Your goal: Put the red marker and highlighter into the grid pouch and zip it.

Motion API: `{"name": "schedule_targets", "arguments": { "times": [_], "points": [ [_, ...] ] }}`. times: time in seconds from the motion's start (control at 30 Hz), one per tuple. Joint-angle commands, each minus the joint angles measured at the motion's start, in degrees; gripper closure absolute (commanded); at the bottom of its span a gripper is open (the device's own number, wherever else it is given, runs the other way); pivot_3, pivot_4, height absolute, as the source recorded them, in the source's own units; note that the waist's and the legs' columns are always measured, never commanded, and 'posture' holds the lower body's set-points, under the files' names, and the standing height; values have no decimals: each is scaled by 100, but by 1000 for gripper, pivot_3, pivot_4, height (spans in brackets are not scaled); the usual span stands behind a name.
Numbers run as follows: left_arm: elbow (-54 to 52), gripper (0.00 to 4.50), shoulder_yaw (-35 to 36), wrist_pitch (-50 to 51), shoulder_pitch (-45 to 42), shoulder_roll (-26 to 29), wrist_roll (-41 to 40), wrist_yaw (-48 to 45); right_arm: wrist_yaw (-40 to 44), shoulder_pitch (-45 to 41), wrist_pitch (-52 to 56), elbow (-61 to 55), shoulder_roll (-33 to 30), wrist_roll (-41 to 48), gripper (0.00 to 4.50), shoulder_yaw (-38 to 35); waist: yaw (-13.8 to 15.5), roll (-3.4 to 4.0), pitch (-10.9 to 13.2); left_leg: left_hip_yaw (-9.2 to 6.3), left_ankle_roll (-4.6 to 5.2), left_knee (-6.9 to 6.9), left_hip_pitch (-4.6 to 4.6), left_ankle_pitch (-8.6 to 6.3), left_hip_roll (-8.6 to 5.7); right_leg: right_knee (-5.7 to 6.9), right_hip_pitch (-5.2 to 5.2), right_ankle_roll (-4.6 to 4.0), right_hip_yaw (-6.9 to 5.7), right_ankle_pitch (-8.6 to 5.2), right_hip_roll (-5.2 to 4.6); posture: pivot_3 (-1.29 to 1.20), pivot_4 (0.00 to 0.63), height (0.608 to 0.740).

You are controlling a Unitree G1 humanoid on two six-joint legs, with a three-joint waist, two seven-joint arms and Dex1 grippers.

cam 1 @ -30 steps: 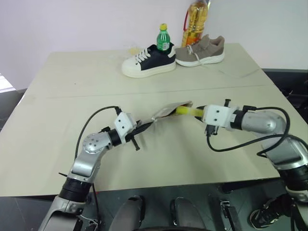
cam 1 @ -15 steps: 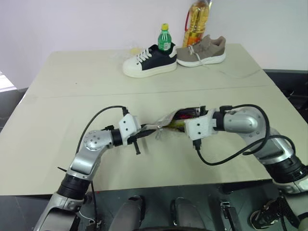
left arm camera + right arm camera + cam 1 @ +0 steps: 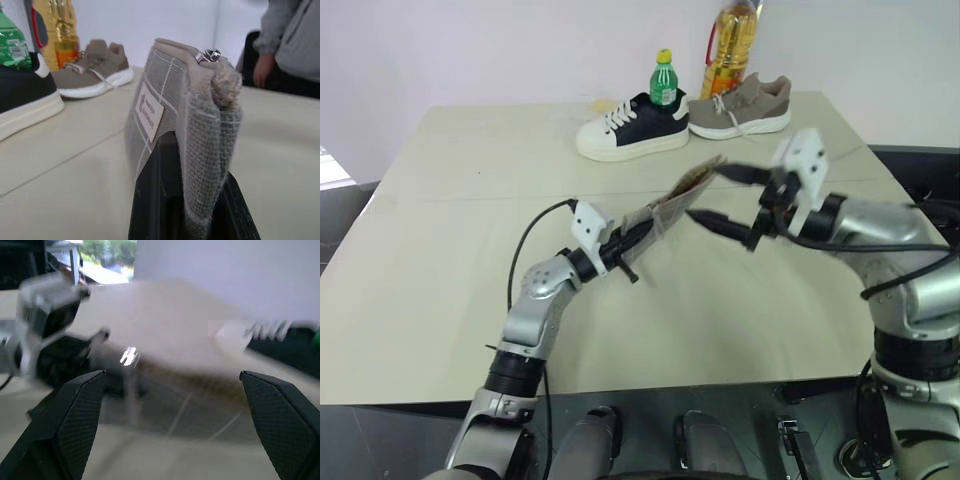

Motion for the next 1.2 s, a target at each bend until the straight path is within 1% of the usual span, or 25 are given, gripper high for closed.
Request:
{"name": "schedule_targets", "arguments": {
  "times": [0.03, 0.13, 0.2, 0.23, 0.3, 0.4, 0.43, 0.47, 0.57, 0.7, 0.83, 0.9, 0.97, 1.07, 1.17, 1.2],
  "points": [
    [-91, 4500, 35, -73, -160, -160, -79, 125, -768, 169, 340, -264, 595, 103, 63, 299, -36, 2, 0, 3, 0, 0, 0, 0, 1, 2, -5, 0, 2, 0, 1, 0, 150, 740],
    [-117, 4500, 19, -62, -163, -211, -79, 119, -1108, 148, 286, -153, 900, -45, 63, 527, -43, 4, 1, 4, -1, 0, -1, 0, 3, 8, -10, 0, 4, 0, 5, 0, 150, 740],
    [-163, 4500, -4, -55, -130, -225, -71, 122, -1422, 14, 312, 56, 1172, -89, 606, 571, -31, 4, 0, 4, -1, 3, 0, 0, 3, 8, -7, 0, 4, 0, 8, 0, 150, 740],
    [-181, 4500, -26, -63, -108, -209, -44, 116, -1493, -25, 299, 107, 1242, -92, 953, 588, -19, 4, 1, 3, -1, 6, 0, 0, 2, 8, -6, 1, 4, 0, 13, 0, 150, 740],
    [-205, 4500, -44, -75, -72, -184, -18, 109, -1585, -69, 301, 155, 1326, -51, 1979, 563, -1, 4, 0, 3, -1, 11, -1, 0, 1, 8, -4, 1, 3, 1, 17, 0, 150, 740],
    [-227, 4500, -22, -87, -28, -117, 2, 113, -1607, -113, 282, 198, 1294, -31, 3620, 573, 1, 3, 0, 1, 1, 16, -1, -1, -1, 7, 1, 2, 3, 1, 17, 0, 150, 740],
    [-234, 4500, -17, -95, -10, -92, 8, 113, -1596, -127, 266, 215, 1264, -34, 4096, 583, -3, 4, 0, 1, 2, 18, -2, -1, -2, 7, 1, 2, 3, 2, 17, 0, 150, 740],
    [-241, 4500, -16, -105, 7, -68, 18, 116, -1586, -139, 243, 230, 1232, -46, 4455, 592, -6, 4, 0, 2, 2, 19, -3, -1, -2, 7, 0, 3, 3, 2, 17, 0, 150, 740],
    [-273, 4500, -16, -178, 104, 90, 125, 109, -1614, -264, 127, 391, 1088, -164, 4455, 522, -20, 4, 0, 2, 2, 18, -2, -1, 1, 7, -1, 3, 3, 2, 19, 0, 150, 740],
    [-384, 4500, 52, -261, 272, 380, 193, 55, -1754, -471, -188, 888, 660, -484, 4455, 266, -15, 4, 0, 2, 2, 18, -2, -2, 1, 7, -2, 3, 4, 2, 20, 0, 150, 740],
    [-660, 4500, 244, -213, 580, 773, 51, -88, -2189, -858, -755, 2000, 130, -1026, 4455, -119, -7, 5, 1, 3, 3, 18, -3, -2, 0, 5, 0, 2, 4, 2, 17, 0, 150, 740],
    [-782, 4500, 291, -182, 719, 931, 11, -150, -2264, -955, -1029, 2420, -79, -1241, 4455, -117, -1, 5, 1, 5, 3, 17, -3, -2, -1, 5, 0, 1, 4, 1, 15, 0, 150, 740],
    [-889, 4500, 321, -151, 826, 1060, -13, -200, -2097, -932, -1180, 2575, -209, -1285, 4455, -4, -17, 6, 1, 5, 4, 16, -4, -3, 2, 2, -1, 1, 5, 1, 10, 0, 150, 740],
    [-948, 4500, 317, -141, 880, 1156, 17, -203, -1840, -803, -1269, 2440, -245, -1209, 4455, 174, -50, 7, 1, 7, 4, 9, -3, -3, 5, 4, -6, 2, 7, 1, 9, 0, 150, 740],
    [-1050, 4500, 261, -13, 956, 1242, -44, -275, -1140, -442, -1303, 1995, -462, -1069, 4455, 538, -36, 7, 1, 7, 5, 10, -3, -3, 5, 3, -4, 2, 6, 1, 10, 0, 150, 740],
    [-1085, 4178, 247, 45, 980, 1271, -81, -309, -989, -348, -1315, 1926, -521, -1053, 4212, 609, -32, 7, 1, 7, 6, 10, -3, -4, 4, 2, -3, 2, 6, 1, 9, 0, 150, 740]
  ]
}}
